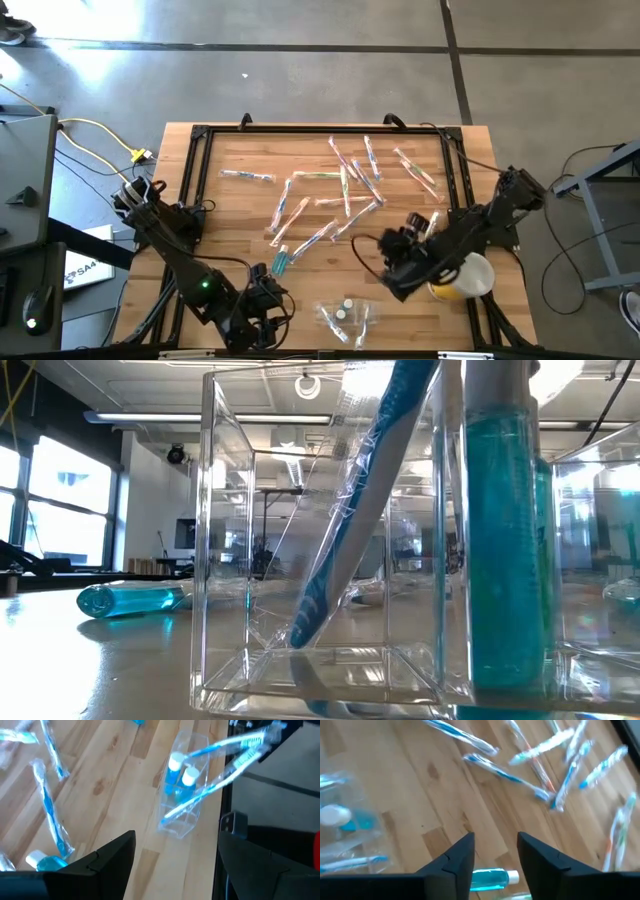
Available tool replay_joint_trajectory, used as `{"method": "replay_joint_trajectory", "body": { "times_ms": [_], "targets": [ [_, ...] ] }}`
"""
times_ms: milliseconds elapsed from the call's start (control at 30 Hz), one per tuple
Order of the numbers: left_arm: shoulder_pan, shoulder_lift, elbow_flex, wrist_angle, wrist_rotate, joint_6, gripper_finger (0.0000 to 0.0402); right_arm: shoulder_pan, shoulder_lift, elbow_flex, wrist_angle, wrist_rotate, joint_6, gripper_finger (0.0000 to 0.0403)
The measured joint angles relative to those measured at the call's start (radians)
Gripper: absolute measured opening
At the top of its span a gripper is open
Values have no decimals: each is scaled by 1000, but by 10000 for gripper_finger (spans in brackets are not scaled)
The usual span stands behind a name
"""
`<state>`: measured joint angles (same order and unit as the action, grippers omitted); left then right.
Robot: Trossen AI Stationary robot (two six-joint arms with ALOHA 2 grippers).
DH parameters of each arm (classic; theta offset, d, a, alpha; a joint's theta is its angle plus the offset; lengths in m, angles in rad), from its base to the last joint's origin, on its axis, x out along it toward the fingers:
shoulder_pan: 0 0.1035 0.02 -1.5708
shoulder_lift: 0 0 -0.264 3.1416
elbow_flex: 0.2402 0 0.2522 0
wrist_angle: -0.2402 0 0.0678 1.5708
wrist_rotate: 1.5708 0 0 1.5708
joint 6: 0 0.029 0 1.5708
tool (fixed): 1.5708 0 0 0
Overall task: Pick & Place toothbrushing station
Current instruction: Put the mouthwash into the transparent organizer
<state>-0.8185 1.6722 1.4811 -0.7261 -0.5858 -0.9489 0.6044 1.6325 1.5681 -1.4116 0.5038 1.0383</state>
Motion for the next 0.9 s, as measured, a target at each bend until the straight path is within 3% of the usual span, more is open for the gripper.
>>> {"method": "replay_joint_trajectory", "body": {
  "times_ms": [200,367,633,900],
  "targets": [
    [0,0,-28,-12,8,8,278,-97,0,0,-33,-148,91,205],
    [0,0,-39,-25,30,47,278,-180,0,-26,-91,-197,213,234],
    [0,0,-39,-130,36,114,278,-276,0,-204,-26,-445,277,235],
    [0,0,-39,-278,12,114,278,-383,1,-424,104,-532,356,222]
  ]
}}
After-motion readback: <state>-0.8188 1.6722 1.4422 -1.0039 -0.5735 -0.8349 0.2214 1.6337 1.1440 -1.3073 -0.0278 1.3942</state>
